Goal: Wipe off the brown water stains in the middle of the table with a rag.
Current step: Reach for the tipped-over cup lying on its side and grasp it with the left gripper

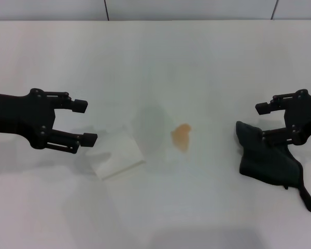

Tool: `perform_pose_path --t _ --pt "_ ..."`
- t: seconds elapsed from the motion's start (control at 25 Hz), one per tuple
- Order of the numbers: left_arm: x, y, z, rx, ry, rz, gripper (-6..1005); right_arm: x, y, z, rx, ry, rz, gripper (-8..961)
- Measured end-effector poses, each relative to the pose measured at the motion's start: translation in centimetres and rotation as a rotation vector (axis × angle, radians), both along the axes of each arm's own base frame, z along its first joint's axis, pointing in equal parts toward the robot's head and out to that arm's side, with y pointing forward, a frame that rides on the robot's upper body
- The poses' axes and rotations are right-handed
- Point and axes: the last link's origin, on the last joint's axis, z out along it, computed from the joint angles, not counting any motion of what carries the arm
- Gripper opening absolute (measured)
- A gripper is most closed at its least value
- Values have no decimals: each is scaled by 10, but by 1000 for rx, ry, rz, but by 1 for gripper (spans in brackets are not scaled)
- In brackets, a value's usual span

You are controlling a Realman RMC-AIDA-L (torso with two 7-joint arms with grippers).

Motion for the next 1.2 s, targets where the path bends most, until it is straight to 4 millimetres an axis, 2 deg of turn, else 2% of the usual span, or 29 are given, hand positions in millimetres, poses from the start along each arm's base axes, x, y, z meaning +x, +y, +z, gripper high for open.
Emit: perform_pose_path --t 0.88,1.2 --pt "2 1 -1 -5 -1 0 879 0 0 0 1 -1 1 722" --pt "8 9 0 -19 26 13 879 0 0 0 1 -1 5 722"
